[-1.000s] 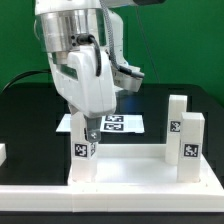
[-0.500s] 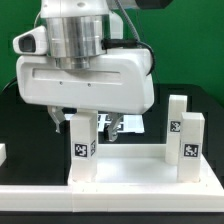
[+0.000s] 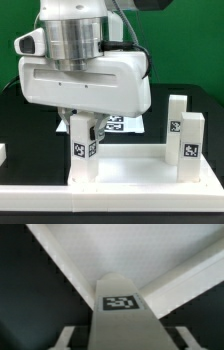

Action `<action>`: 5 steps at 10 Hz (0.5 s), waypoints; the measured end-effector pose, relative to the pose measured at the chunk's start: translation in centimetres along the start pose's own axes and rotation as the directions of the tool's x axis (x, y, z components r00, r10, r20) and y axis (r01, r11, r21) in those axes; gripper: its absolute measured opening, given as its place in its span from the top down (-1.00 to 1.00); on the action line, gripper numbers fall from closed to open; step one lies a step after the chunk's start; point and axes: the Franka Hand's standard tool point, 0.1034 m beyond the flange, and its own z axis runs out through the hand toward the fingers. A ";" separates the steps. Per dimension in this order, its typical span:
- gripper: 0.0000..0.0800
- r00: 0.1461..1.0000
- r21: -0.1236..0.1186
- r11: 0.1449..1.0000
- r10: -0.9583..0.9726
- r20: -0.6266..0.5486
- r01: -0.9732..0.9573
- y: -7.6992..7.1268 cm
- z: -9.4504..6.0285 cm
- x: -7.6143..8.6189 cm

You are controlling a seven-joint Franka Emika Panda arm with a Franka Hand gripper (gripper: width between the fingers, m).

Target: Assemble desk

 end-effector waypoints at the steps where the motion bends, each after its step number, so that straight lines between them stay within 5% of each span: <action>1: 0.28 0.996 0.000 0.996 0.087 0.000 -0.087 0.0 0.0 0.0; 3: 0.28 0.966 0.004 0.966 0.259 0.002 -0.259 0.0 0.0 0.0; 5: 0.28 0.819 0.023 0.819 0.573 0.031 -0.574 0.2 -0.1 0.2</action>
Offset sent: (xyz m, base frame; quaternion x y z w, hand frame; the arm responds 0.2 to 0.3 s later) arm 0.0022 -0.0139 0.0017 0.0026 -0.0231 0.3509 0.9361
